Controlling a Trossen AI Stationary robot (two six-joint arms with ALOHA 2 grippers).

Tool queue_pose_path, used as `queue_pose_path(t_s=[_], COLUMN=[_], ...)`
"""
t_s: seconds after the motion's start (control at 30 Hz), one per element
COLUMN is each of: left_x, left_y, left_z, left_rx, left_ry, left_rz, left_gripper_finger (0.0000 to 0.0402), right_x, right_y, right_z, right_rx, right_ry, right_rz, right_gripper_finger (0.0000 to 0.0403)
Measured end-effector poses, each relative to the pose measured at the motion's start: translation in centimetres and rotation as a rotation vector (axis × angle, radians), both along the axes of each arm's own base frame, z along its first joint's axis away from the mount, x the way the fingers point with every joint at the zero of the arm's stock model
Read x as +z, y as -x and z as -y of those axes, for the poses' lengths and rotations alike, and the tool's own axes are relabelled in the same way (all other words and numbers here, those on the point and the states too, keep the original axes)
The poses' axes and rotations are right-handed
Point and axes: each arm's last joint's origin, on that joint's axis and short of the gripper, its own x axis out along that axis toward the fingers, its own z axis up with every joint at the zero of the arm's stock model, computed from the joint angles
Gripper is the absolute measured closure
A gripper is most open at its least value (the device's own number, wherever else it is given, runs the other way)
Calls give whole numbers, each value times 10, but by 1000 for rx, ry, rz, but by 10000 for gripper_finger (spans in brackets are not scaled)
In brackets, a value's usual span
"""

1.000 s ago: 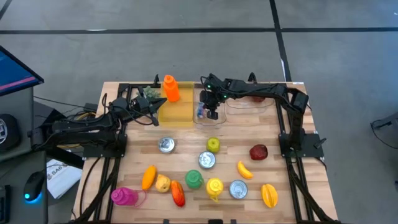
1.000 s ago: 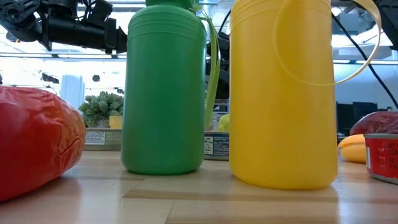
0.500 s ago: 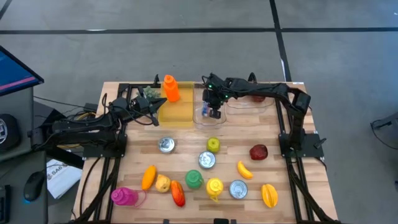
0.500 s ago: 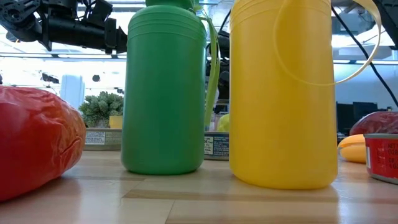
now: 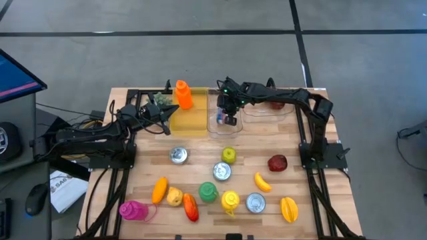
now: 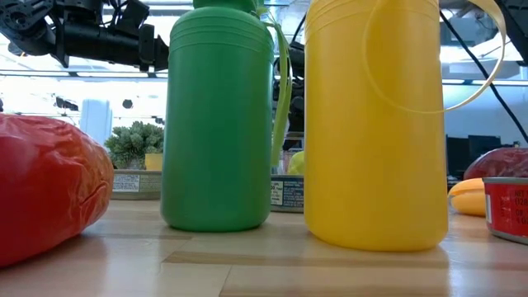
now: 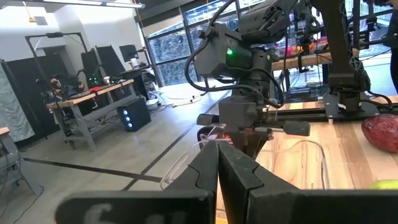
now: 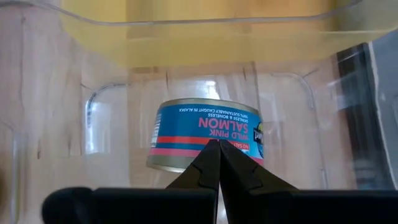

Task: Pick & Place Food Item
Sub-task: Put the blue tuna can into the left transparent bin

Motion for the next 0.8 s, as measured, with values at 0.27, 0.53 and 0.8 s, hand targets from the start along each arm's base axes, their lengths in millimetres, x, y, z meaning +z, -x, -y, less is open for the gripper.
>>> queue_pose_path(t_s=[0.27, 0.53, 0.8], left_x=[0, 0, 0], left_y=[0, 0, 0], left_z=[0, 0, 0], left_rx=[0, 0, 0], left_ry=[0, 0, 0], left_rz=[1, 0, 1], left_gripper_finger=[401, 401, 401], right_x=[14, 18, 11], right_y=[-2, -10, -28], right_z=[-6, -13, -25], right_rx=[12, 44, 128], right_ry=[31, 50, 101], right_rz=[67, 117, 173], right_gripper_finger=[403, 403, 403])
